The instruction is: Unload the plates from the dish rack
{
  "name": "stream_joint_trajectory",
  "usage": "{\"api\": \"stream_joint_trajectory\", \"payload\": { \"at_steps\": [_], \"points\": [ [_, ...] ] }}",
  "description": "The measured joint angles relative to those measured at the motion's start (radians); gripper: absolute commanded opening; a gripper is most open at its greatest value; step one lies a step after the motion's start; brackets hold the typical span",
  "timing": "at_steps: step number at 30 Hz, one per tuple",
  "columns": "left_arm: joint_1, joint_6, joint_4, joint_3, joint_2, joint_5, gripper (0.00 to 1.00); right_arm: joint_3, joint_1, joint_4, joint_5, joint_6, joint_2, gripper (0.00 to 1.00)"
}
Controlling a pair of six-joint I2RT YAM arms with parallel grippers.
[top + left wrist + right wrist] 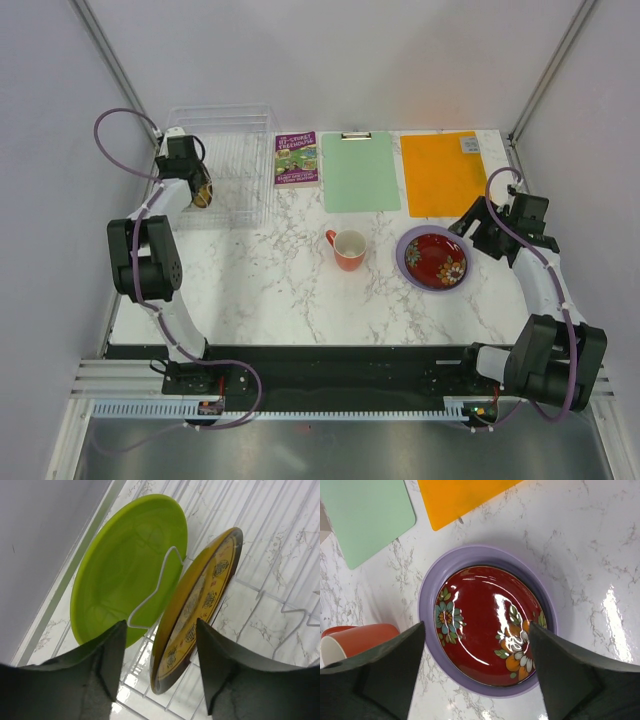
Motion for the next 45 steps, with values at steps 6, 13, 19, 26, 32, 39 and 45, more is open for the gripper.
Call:
{"api": "stream_joint_trajectory", "payload": {
  "at_steps": [6, 13, 19, 26, 32, 39, 45],
  "points": [
    [0.011, -0.008, 0.001, 0.029, 0.036, 0.035, 0.14, -0.005, 0.000, 0.021, -0.007, -0.010, 0.001, 0.71],
    [-0.002, 0.057, -0.020, 0.023, 0.015, 0.065, 0.02, -0.017, 0.000, 0.032, -0.010, -0.010, 0.008, 0.72],
    [-0.019, 0.085, -0.015, -0.013, -0.048, 0.040, 0.02, -0.021, 0.000, 0.034, -0.011, -0.011, 0.008, 0.76],
    [-0.071, 0.167, 0.047, -0.015, -0.175, -0.099, 0.02, -0.021, 0.000, 0.019, -0.013, -0.011, -0.015, 0.82],
    [-0.137, 0.200, 0.021, -0.024, -0.301, -0.126, 0.02, -0.020, 0.009, -0.015, -0.013, -0.025, -0.102, 0.88],
    [-0.154, 0.024, -0.076, -0.102, -0.546, 0.219, 0.02, 0.024, 0.047, 0.002, -0.095, -0.002, -0.230, 0.88],
    [-0.211, -0.205, -0.081, -0.187, -0.643, 0.523, 0.02, 0.023, 0.106, 0.071, -0.196, 0.073, -0.234, 0.89]
  ]
}}
